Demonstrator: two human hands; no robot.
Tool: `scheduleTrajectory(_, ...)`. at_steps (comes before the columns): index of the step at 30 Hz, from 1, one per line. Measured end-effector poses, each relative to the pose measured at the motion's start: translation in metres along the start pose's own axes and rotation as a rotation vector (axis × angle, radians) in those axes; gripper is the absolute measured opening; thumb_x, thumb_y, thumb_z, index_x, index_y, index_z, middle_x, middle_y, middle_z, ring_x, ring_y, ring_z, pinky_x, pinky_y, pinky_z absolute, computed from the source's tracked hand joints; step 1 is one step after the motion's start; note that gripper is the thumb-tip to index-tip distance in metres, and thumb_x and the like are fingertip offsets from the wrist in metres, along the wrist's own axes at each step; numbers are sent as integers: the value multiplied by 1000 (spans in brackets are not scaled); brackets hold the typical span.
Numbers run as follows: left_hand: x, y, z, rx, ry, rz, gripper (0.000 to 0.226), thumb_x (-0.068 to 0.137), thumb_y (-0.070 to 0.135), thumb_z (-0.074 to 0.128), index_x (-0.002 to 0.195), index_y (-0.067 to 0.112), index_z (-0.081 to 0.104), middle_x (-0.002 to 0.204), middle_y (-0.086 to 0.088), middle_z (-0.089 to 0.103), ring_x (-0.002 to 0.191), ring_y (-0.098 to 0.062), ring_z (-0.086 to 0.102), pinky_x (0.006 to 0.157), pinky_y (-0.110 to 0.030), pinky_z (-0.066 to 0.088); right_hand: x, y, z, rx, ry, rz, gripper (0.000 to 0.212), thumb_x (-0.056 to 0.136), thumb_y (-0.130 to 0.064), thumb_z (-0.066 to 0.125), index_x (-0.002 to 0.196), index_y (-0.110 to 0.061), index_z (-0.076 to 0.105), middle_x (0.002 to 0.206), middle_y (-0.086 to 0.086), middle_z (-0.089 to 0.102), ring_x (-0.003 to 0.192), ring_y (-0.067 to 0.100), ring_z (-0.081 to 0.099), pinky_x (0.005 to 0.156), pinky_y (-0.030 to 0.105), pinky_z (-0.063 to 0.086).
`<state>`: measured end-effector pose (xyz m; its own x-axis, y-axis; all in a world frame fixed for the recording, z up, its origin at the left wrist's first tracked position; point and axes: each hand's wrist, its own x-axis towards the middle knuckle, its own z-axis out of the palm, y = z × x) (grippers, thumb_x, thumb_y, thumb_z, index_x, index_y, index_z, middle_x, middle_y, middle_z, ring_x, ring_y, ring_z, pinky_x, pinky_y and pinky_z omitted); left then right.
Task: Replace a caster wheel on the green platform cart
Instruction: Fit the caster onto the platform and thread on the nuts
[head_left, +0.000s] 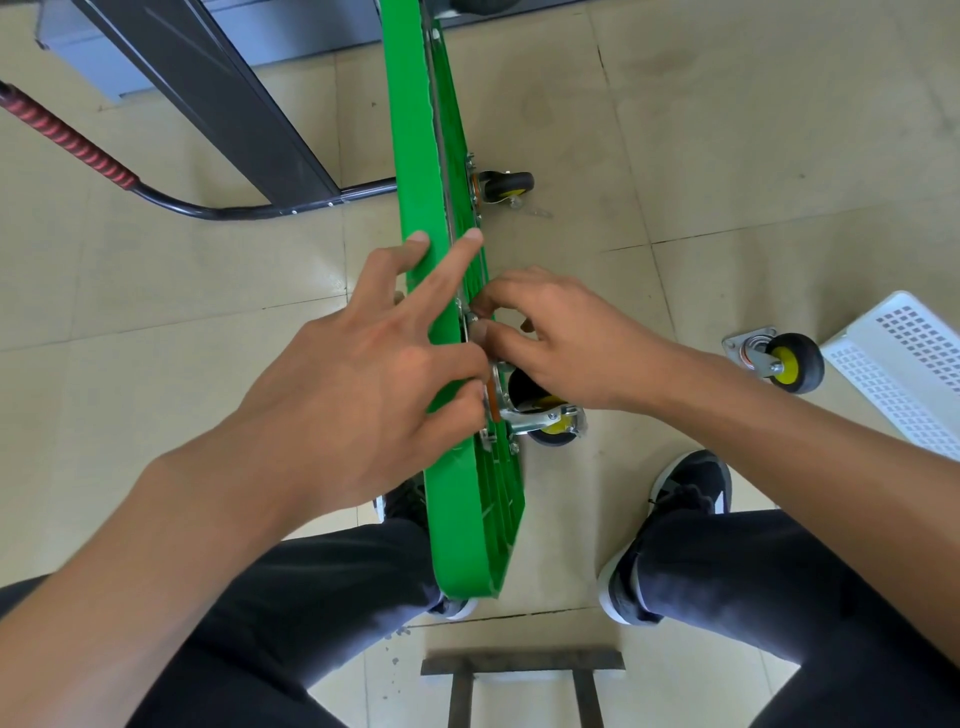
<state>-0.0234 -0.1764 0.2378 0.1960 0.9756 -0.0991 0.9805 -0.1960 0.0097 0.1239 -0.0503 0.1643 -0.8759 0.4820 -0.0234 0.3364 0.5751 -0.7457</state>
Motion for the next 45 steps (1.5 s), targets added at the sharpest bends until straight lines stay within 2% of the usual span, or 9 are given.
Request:
scheduleTrajectory(5,1,1,-1,6,0,-2,44,95,50,28,89,34,69,164,-14,23,142,-44,29,50,-42,54,0,-2,1,86,-55,71,21,104,-27,49,103,-13,63,100,2,58,95,16,52,76,28,34)
scheduleTrajectory(9,1,1,0,11,-5,1,44,95,49,28,90,35,69,164,-13,22,142,-44,29,49,-41,54,1,-1,3,105,-83,89,16,105,-29,47,93,-23,55,97,2,55,97,20,52,83,33,38)
scheduleTrajectory(15,2,3,0,29,-9,-17,44,95,49,28,89,33,69,164,-12,21,142,-44,28,50,-42,54,3,-3,-2,147,-125,161,16,104,-32,47,90,-31,53,99,-3,53,96,12,51,72,17,34)
scheduleTrajectory(20,2,4,0,17,-6,-16,42,95,48,29,89,34,68,164,-12,21,142,-43,28,51,-41,54,2,-5,0,51,-104,101,18,105,-32,45,91,-23,53,93,-2,51,96,20,50,84,40,42)
scheduleTrajectory(22,2,3,0,6,-5,-13,41,95,48,30,89,34,68,164,-12,22,143,-43,28,51,-41,54,-2,-4,-1,-25,-72,72,19,103,-33,47,103,-17,55,103,1,57,105,22,50,90,47,44)
scheduleTrajectory(25,1,3,0,9,-5,-11,42,96,49,30,89,34,68,164,-12,23,142,-43,29,52,-43,55,-4,-2,-9,-29,-29,18,24,99,-30,57,117,-14,56,117,2,59,114,19,48,95,41,43)
scheduleTrajectory(33,1,2,0,7,-2,-5,41,95,46,32,89,32,69,163,-14,24,141,-45,29,52,-43,55,-1,4,-3,-275,26,-195,24,99,-26,58,115,-7,56,109,11,60,104,27,51,85,48,48)
scheduleTrajectory(39,1,3,1,10,6,-8,42,95,47,30,88,33,69,163,-13,24,142,-44,30,50,-40,53,3,4,3,-94,16,-66,26,104,-27,48,105,-9,67,106,7,55,106,21,46,95,35,39)
scheduleTrajectory(45,0,2,1,6,-2,-14,44,96,49,28,88,34,68,164,-12,23,143,-43,26,51,-40,54,10,-2,1,-61,-99,75,35,107,-30,39,99,-13,68,105,9,56,110,24,47,97,39,37)
